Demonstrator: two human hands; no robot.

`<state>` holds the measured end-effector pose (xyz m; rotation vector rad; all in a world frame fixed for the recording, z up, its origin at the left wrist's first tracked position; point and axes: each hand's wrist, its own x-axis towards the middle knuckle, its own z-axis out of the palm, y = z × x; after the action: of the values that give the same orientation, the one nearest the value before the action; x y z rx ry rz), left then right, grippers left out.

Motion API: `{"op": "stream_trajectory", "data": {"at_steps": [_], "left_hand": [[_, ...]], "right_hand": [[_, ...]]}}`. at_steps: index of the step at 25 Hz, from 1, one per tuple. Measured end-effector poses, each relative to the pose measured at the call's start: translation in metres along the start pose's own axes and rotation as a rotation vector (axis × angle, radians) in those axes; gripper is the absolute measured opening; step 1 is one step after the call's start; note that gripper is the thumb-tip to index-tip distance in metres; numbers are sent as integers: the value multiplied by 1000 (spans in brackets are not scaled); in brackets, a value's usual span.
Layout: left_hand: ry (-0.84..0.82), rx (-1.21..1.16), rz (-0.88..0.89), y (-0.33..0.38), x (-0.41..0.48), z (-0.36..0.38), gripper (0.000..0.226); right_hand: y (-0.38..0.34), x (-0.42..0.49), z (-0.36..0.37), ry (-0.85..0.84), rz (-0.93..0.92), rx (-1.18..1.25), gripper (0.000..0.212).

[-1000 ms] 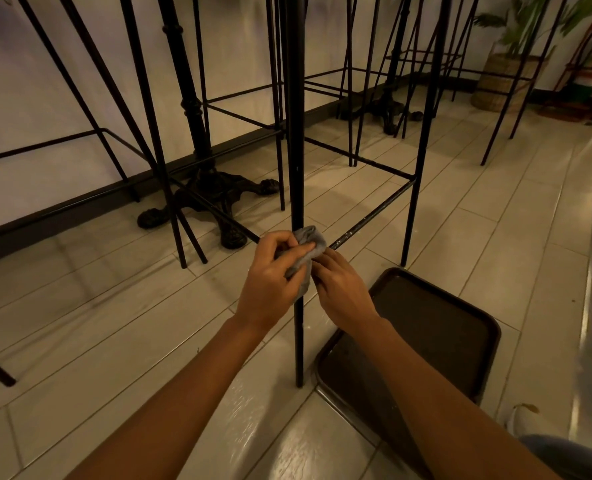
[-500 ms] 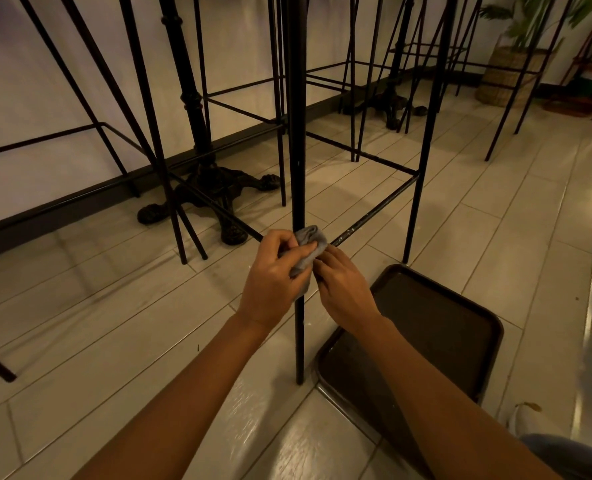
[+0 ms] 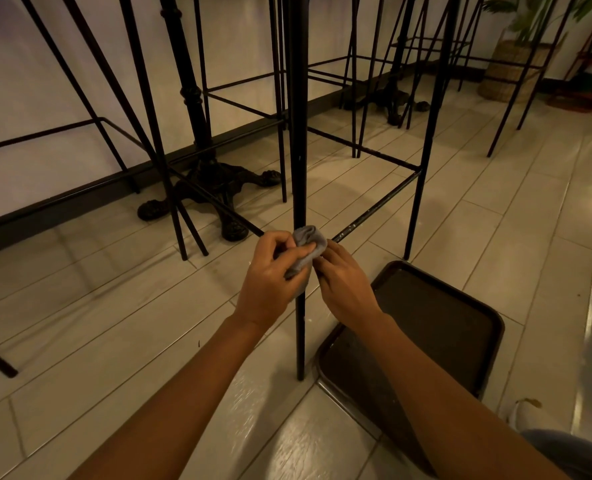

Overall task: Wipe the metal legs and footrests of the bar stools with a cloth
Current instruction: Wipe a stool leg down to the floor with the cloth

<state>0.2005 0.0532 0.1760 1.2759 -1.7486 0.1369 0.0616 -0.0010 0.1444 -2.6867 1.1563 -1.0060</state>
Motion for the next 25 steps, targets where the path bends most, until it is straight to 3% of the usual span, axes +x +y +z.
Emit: {"op": "stream_trajectory", "data": {"at_steps": [8,17,25], "left_hand": [[-12,-19,-102,-3,-18,19,27],[-58,-33,11,-15,-32,12,27],[-116,53,-65,-16,-50,30,26]], "right_hand": [[4,0,1,25,-17,46,37],[15,3,-3,28,-56,50,36],[16,4,-4,64,-114,-15,33]]}}
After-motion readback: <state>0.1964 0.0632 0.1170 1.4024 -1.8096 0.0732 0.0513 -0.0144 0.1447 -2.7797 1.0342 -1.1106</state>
